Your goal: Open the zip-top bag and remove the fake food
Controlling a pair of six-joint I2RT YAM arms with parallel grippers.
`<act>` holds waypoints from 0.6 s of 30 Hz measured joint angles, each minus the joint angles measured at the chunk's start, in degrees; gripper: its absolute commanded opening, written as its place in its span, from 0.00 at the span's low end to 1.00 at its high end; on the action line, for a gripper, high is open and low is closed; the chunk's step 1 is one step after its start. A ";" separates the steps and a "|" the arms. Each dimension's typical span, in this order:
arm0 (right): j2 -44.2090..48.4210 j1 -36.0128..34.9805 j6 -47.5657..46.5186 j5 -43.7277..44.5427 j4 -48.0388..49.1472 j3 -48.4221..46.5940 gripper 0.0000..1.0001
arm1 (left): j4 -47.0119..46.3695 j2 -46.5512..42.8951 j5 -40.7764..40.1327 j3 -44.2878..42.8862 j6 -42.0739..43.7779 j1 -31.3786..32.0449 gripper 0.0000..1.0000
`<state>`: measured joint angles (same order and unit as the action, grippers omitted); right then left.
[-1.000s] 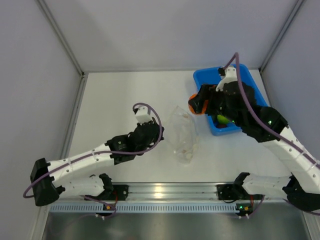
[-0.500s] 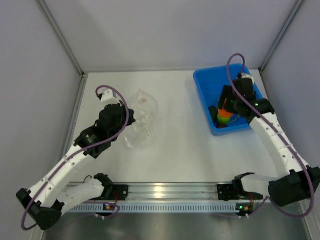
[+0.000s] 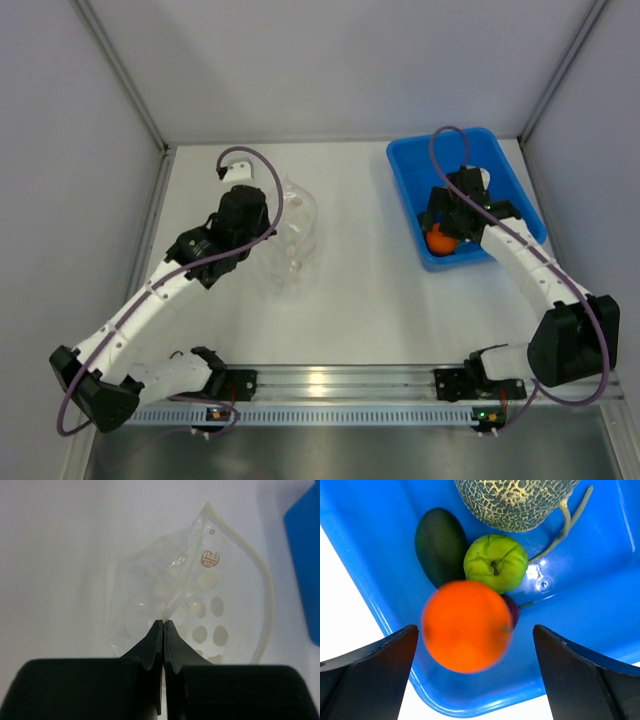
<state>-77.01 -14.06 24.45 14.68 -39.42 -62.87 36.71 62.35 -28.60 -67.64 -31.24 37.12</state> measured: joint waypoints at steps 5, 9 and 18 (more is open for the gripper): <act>1.53 0.00 -0.48 -0.04 -0.04 -0.02 0.99 | 1.79 5.77 -0.63 -1.22 2.43 -1.99 0.00; 7.02 0.00 -0.98 -0.46 -1.01 -0.24 1.00 | 2.75 10.64 -1.70 -5.92 4.35 -2.93 0.00; 26.16 0.04 -2.36 -5.75 -2.60 -1.09 0.99 | 6.49 26.10 -11.65 -20.35 9.49 -3.17 0.00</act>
<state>-50.85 -14.02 22.09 8.93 -42.02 -63.96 43.20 88.44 -40.25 -87.99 -21.76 33.95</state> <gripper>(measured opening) 0.993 0.020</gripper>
